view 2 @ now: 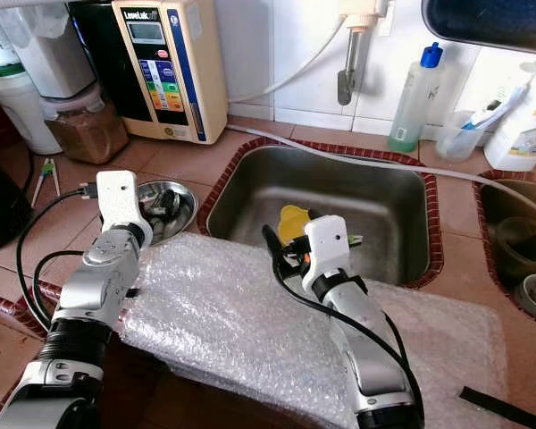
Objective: Kitchen organization
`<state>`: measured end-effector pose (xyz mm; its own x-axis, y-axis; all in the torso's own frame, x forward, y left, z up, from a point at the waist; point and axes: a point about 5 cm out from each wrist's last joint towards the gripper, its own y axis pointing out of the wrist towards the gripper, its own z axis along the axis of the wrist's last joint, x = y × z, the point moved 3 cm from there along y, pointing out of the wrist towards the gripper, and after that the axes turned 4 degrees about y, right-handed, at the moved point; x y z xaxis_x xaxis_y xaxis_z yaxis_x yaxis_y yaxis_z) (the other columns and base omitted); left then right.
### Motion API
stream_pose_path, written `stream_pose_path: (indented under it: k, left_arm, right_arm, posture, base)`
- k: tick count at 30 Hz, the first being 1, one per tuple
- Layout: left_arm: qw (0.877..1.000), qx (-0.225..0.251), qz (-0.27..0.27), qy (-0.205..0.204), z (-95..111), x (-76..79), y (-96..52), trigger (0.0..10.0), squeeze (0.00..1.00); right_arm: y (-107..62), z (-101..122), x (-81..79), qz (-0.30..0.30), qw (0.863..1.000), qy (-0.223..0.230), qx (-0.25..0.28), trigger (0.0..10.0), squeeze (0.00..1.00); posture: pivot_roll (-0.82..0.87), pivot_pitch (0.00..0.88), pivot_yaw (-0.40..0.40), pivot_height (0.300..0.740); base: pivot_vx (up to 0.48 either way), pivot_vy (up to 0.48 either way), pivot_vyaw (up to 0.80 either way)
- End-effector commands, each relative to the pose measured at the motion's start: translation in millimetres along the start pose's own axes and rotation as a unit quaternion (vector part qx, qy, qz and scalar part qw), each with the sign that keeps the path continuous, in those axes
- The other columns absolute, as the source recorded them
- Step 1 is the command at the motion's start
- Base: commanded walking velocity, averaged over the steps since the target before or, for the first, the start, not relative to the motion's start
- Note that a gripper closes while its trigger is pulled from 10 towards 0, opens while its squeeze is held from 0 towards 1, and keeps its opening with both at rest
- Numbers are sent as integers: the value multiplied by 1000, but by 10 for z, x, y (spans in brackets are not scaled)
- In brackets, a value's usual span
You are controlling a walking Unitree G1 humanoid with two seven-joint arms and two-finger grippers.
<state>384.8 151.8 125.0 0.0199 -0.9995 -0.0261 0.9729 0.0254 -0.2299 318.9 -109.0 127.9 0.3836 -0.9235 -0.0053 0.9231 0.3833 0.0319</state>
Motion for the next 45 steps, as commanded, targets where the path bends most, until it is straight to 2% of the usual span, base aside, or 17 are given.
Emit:
stream_pose_path:
  k: [1, 8, 10, 14, 17, 19, 20, 21, 22, 23, 29, 35, 45]
  left_arm:
    - [1000, -14, -11, -2, -20, 14, 0, 10000, 0]
    - [999, -36, -27, 10, -55, 33, -6, 10000, 0]
    - [998, -51, -35, 3, -91, 35, -11, 8902, 0]
    - [998, -57, -38, 6, -109, 26, -17, 8706, 0]
    - [997, -65, -43, 6, -135, 37, -24, 8627, 0]
    - [997, -68, -44, 8, -152, 37, -24, 7529, 0]
    - [997, -68, -44, 8, -152, 37, -24, 7529, 0]
    - [997, -69, -41, 7, -156, 21, -25, 3333, 0]
    - [997, -70, -41, 6, -157, 16, -25, 3333, 0]
    - [997, -72, -41, 1, -157, 11, -28, 0, 0]
    - [996, -80, -43, -10, -195, -8, -33, 0, 0]
    - [995, -89, -41, -20, -240, -17, -45, 0, 0]
    - [995, -93, -28, -21, -261, -58, -44, 0, 0]
  right_arm:
    - [24, 44, -37, 5, 1000, -4, 5, 10000, 0]
    - [7, 18, -63, 11, 1000, 2, 0, 10000, 0]
    - [-7, 26, -161, 50, 999, 9, 0, 10000, 0]
    - [-47, 108, -300, 113, 993, 33, 12, 10000, 0]
    - [-55, 188, -319, 130, 990, 42, 25, 10000, 0]
    - [-45, 236, -297, 129, 990, 51, 31, 10000, 0]
    - [-45, 236, -297, 129, 990, 51, 31, 10000, 0]
    - [-32, 259, -274, 125, 991, 46, 33, 10000, 0]
    - [-29, 267, -267, 125, 991, 46, 34, 10000, 0]
    - [-29, 291, -260, 128, 990, 47, 34, 10000, 0]
    - [-36, 315, -286, 144, 988, 49, 28, 10000, 0]
    - [-90, 318, -358, 196, 979, 54, 8, 10000, 0]
    - [-109, 318, -331, 202, 978, 45, -6, 10000, 0]
  posture:
    - [-182, 19, 80, 740]
    - [-183, 20, 82, 740]
    - [-181, 20, 84, 740]
    - [-181, 19, 85, 740]
    - [-179, 19, 83, 740]
    - [-179, 19, 83, 740]
    - [-179, 19, 83, 740]
    - [-181, 18, 83, 740]
    - [-180, 19, 83, 740]
    - [-179, 18, 81, 740]
    - [-180, 20, 79, 740]
    - [-181, 22, 76, 740]
    - [-184, 23, 74, 740]
  base:
    - [0, 0, 0]
    - [0, 0, 0]
    - [0, 0, 0]
    - [0, 0, 0]
    - [0, 0, 0]
    - [0, 0, 0]
    - [0, 0, 0]
    - [0, 0, 0]
    - [0, 0, 0]
    - [0, 0, 0]
    - [0, 0, 0]
    - [0, 0, 0]
    - [0, 0, 0]
